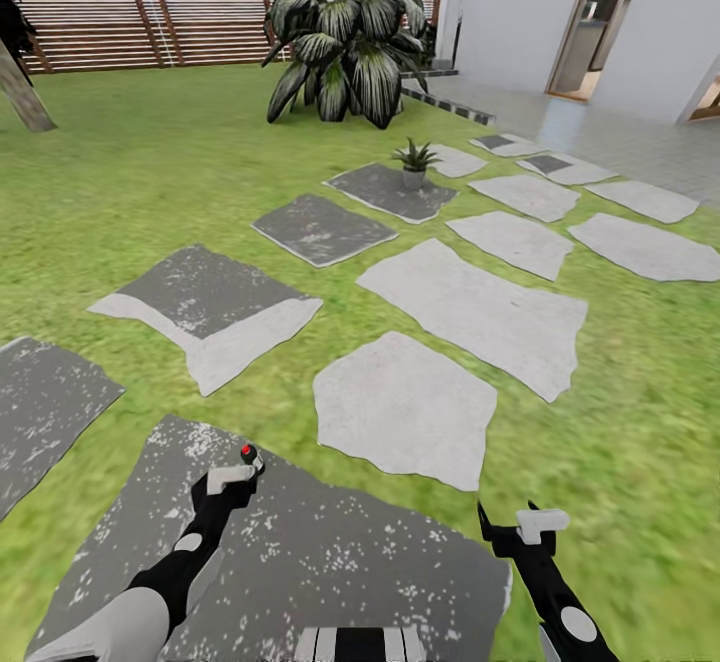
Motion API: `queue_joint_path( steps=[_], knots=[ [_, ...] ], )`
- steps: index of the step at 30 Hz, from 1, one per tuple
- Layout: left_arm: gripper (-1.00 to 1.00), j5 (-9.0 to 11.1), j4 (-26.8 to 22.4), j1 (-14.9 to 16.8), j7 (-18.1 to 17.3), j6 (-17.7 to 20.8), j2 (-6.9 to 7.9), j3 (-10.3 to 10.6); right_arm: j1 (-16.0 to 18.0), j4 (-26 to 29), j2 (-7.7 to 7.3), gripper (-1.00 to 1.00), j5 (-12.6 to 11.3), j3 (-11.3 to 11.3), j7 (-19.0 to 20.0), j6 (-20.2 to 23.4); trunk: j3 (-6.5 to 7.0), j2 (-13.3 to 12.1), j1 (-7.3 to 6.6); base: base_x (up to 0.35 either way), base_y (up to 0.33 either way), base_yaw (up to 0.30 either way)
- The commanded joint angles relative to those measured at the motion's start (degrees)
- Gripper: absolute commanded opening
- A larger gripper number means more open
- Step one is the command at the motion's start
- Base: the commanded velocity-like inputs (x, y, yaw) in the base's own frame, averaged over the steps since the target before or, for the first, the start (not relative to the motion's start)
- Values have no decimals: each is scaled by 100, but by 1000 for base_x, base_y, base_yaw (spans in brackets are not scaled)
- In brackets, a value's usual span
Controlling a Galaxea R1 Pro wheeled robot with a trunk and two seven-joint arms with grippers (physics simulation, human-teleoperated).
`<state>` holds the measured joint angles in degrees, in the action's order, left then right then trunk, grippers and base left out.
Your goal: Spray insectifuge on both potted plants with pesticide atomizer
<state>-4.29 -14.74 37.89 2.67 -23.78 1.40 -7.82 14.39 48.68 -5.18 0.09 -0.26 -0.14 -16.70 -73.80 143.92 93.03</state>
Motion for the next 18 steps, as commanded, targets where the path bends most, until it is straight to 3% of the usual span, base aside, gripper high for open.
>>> queue_joint_path(
  steps=[1, 18],
  knots=[
    [100, -46, 6, 5, 23, -24, 2, -18, 2, -1, 0, 100, 2, -1, -2, -18, -29, 3, 1, 0, 0, 0],
    [100, -46, 53, -1, 14, -196, -6, 7, 2, -8, 0, 100, 8, -1, -4, -17, -307, 15, 24, 0, 0, 0]
  ],
)
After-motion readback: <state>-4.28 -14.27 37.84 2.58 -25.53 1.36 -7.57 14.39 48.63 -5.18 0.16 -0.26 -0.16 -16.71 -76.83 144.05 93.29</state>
